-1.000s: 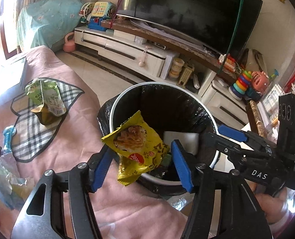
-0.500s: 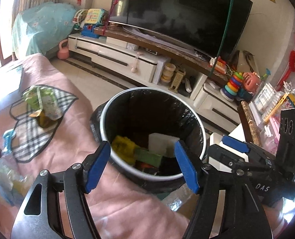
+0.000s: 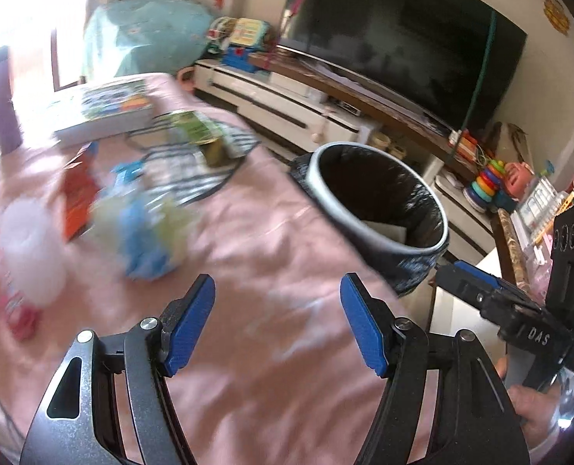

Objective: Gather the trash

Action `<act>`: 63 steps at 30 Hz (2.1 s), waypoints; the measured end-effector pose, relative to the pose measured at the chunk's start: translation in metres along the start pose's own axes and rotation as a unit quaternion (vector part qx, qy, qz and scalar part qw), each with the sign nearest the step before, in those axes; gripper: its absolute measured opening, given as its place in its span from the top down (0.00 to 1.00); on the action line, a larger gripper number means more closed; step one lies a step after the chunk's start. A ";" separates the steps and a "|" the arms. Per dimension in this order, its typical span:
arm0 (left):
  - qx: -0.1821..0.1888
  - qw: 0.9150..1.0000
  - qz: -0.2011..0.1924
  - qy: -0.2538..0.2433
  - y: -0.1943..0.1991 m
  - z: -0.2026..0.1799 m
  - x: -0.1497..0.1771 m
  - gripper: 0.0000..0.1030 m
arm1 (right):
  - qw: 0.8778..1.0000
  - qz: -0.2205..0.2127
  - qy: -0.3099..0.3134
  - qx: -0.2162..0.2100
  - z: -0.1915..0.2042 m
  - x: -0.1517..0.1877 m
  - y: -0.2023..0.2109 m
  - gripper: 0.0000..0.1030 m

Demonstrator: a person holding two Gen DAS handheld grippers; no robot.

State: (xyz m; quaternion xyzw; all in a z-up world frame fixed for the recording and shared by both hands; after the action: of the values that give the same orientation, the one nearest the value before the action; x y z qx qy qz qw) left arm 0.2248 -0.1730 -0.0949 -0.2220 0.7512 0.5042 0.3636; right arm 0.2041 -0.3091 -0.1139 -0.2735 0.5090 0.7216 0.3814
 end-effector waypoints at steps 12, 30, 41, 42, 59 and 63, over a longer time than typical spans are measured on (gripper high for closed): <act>-0.071 0.996 -0.029 0.049 0.063 0.090 0.024 0.34 | 0.998 -0.017 0.024 -0.049 0.081 0.015 -0.012 0.12; -0.133 0.987 -0.034 0.088 0.087 0.167 0.038 0.34 | 0.991 0.032 0.078 -0.103 0.170 0.034 -0.058 0.12; -0.169 0.979 -0.038 0.105 0.088 0.219 0.024 0.33 | 0.990 0.050 0.082 -0.104 0.187 0.030 -0.090 0.12; -0.174 0.978 -0.037 0.106 0.086 0.226 0.022 0.33 | 0.990 0.050 0.084 -0.104 0.188 0.030 -0.092 0.12; -0.168 0.979 -0.004 0.120 0.042 0.270 0.024 0.67 | 0.989 0.081 0.083 -0.089 0.190 0.030 -0.142 0.55; -0.168 0.979 -0.021 0.112 0.056 0.261 0.023 0.67 | 0.990 0.065 0.084 -0.093 0.192 0.027 -0.131 0.66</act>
State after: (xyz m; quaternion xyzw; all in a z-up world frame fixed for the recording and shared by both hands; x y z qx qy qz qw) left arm 0.2550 0.0896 -0.1385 -0.3509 0.6867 0.5873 0.2456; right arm 0.2962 -0.0963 -0.1399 -0.3339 0.4866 0.7635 0.2623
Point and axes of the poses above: each gripper's, at about its wrist camera, not at the fingertips, and y roughly against the way its jaws point, z to its left, x to its underside, the point moved 9 cm from there along -y, roughly the way its jaws point, and after that the axes turned 8 degrees about -z, right-handed, at the moved point
